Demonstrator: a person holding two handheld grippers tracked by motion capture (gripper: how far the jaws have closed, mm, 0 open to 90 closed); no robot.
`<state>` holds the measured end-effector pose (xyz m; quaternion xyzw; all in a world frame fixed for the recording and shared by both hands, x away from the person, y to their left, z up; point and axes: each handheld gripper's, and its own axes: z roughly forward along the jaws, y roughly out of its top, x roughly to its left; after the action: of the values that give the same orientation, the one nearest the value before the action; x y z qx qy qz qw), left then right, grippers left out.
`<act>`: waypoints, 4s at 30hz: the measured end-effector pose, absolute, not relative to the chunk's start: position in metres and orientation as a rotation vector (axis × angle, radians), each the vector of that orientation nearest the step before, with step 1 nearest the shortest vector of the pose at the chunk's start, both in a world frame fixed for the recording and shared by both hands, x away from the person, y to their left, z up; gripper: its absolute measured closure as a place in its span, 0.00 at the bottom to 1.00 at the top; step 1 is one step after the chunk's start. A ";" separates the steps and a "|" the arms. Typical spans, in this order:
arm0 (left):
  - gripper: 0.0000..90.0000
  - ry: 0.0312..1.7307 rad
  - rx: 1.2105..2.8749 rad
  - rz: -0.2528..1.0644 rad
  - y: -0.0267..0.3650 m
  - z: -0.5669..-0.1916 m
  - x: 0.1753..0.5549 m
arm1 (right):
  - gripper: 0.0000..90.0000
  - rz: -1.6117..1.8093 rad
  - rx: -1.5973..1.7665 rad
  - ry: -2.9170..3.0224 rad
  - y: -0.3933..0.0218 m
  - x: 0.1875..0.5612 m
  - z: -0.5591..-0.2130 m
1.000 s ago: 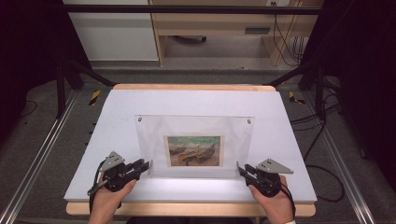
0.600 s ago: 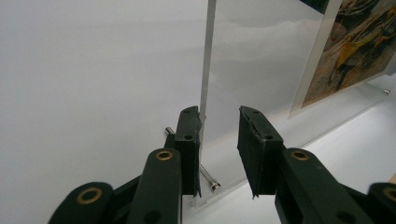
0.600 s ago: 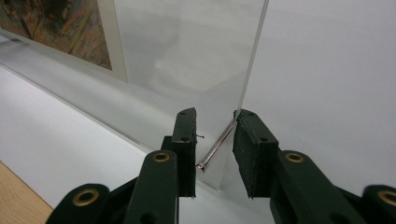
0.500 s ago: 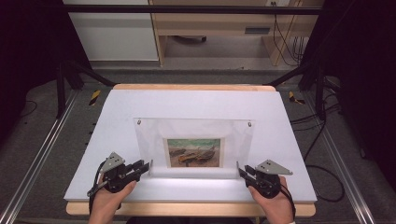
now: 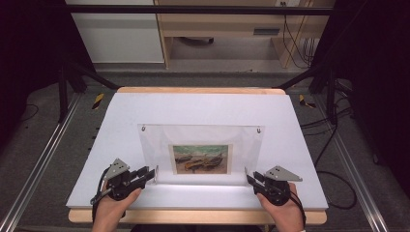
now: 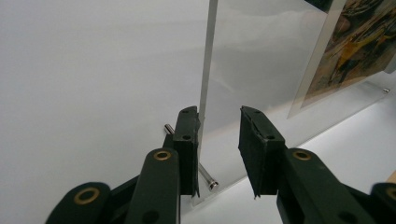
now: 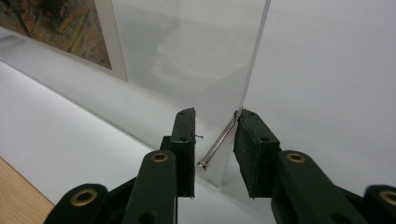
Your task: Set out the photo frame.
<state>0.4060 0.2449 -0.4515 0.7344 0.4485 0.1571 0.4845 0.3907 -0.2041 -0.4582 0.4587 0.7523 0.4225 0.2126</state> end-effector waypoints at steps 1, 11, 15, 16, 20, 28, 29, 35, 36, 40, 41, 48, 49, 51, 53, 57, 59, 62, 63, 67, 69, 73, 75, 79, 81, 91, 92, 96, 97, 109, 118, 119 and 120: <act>0.74 1.091 1.792 0.383 0.245 -0.451 0.406 | 0.77 1.170 1.275 2.091 -0.204 0.390 -0.458; 0.73 1.090 1.795 0.392 0.243 -0.452 0.404 | 0.77 1.167 1.267 2.095 -0.203 0.389 -0.459; 0.73 1.089 1.797 0.394 0.243 -0.452 0.404 | 0.76 1.163 1.267 2.094 -0.203 0.389 -0.459; 0.73 1.086 1.799 0.397 0.243 -0.452 0.404 | 0.76 1.163 1.267 2.094 -0.203 0.389 -0.459; 0.74 1.084 1.804 0.401 0.243 -0.451 0.404 | 0.75 1.158 1.258 2.094 -0.203 0.389 -0.459; 0.69 1.079 1.770 0.379 0.244 -0.450 0.406 | 0.65 1.178 1.262 2.118 -0.203 0.390 -0.459; 0.66 1.076 1.751 0.380 0.245 -0.449 0.406 | 0.61 1.186 1.265 2.123 -0.203 0.391 -0.458; 0.40 1.068 1.724 0.436 0.248 -0.445 0.408 | 0.29 1.167 1.257 2.107 -0.200 0.394 -0.458; 0.35 1.063 1.725 0.441 0.248 -0.445 0.409 | 0.25 1.160 1.243 2.099 -0.200 0.395 -0.457; 0.25 1.029 1.734 0.457 0.245 -0.442 0.409 | 0.16 1.153 1.219 2.087 -0.200 0.396 -0.455; 0.23 1.020 1.734 0.455 0.244 -0.442 0.409 | 0.15 1.154 1.215 2.085 -0.200 0.395 -0.455; 0.11 0.967 1.723 0.464 0.241 -0.438 0.407 | 0.11 1.178 1.180 2.042 -0.205 0.393 -0.450; 0.10 0.963 1.721 0.469 0.241 -0.438 0.407 | 0.11 1.180 1.180 2.038 -0.205 0.393 -0.450; 0.09 0.960 1.711 0.479 0.242 -0.437 0.407 | 0.11 1.173 1.178 2.036 -0.205 0.392 -0.449; 0.09 0.965 1.699 0.484 0.244 -0.436 0.407 | 0.11 1.171 1.170 2.030 -0.206 0.392 -0.448; 0.08 0.955 1.673 0.503 0.249 -0.434 0.405 | 0.11 1.174 1.172 2.015 -0.207 0.392 -0.446; 0.07 0.946 1.671 0.519 0.251 -0.433 0.405 | 0.11 1.173 1.172 2.004 -0.208 0.391 -0.445; 0.07 0.946 1.666 0.531 0.253 -0.432 0.404 | 0.11 1.170 1.175 1.984 -0.211 0.390 -0.443; 0.07 0.946 1.663 0.532 0.253 -0.432 0.404 | 0.11 1.168 1.181 1.979 -0.212 0.390 -0.443; 0.07 0.945 1.665 0.537 0.255 -0.431 0.404 | 0.11 1.165 1.189 1.956 -0.217 0.388 -0.441; 0.07 0.945 1.672 0.543 0.255 -0.431 0.403 | 0.11 1.164 1.199 1.944 -0.220 0.386 -0.440; 0.07 0.960 1.708 0.574 0.256 -0.430 0.402 | 0.14 1.177 1.226 1.922 -0.226 0.384 -0.438; 0.07 0.965 1.716 0.587 0.257 -0.430 0.401 | 0.15 1.183 1.235 1.913 -0.229 0.382 -0.437; 0.07 0.971 1.730 0.593 0.262 -0.428 0.399 | 0.15 1.169 1.246 1.903 -0.233 0.380 -0.437; 0.06 0.982 1.732 0.603 0.265 -0.427 0.399 | 0.14 1.150 1.245 1.903 -0.235 0.380 -0.438; 0.06 1.053 1.740 0.653 0.282 -0.424 0.394 | 0.14 1.133 1.277 1.889 -0.241 0.375 -0.438; 0.06 1.054 1.751 0.654 0.282 -0.425 0.393 | 0.14 1.128 1.282 1.890 -0.242 0.374 -0.438; 0.07 1.064 1.796 0.667 0.286 -0.425 0.392 | 0.13 1.118 1.298 1.884 -0.246 0.372 -0.439; 0.07 1.066 1.806 0.667 0.288 -0.425 0.392 | 0.13 1.118 1.301 1.881 -0.247 0.372 -0.440; 0.07 1.054 1.964 0.674 0.303 -0.424 0.393 | 0.12 1.050 1.397 1.898 -0.261 0.378 -0.448; 0.07 0.996 2.095 0.678 0.300 -0.420 0.404 | 0.11 1.015 1.422 1.914 -0.266 0.384 -0.444; 0.07 0.994 2.104 0.670 0.300 -0.418 0.406 | 0.11 1.013 1.426 1.913 -0.266 0.385 -0.443; 0.07 0.993 2.104 0.667 0.301 -0.415 0.409 | 0.11 1.002 1.424 1.919 -0.266 0.387 -0.442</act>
<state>0.4086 0.3006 -0.4155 0.8134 0.3838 0.2579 0.3529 0.3871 -0.2663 -0.4421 0.5289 0.7126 0.3722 0.2719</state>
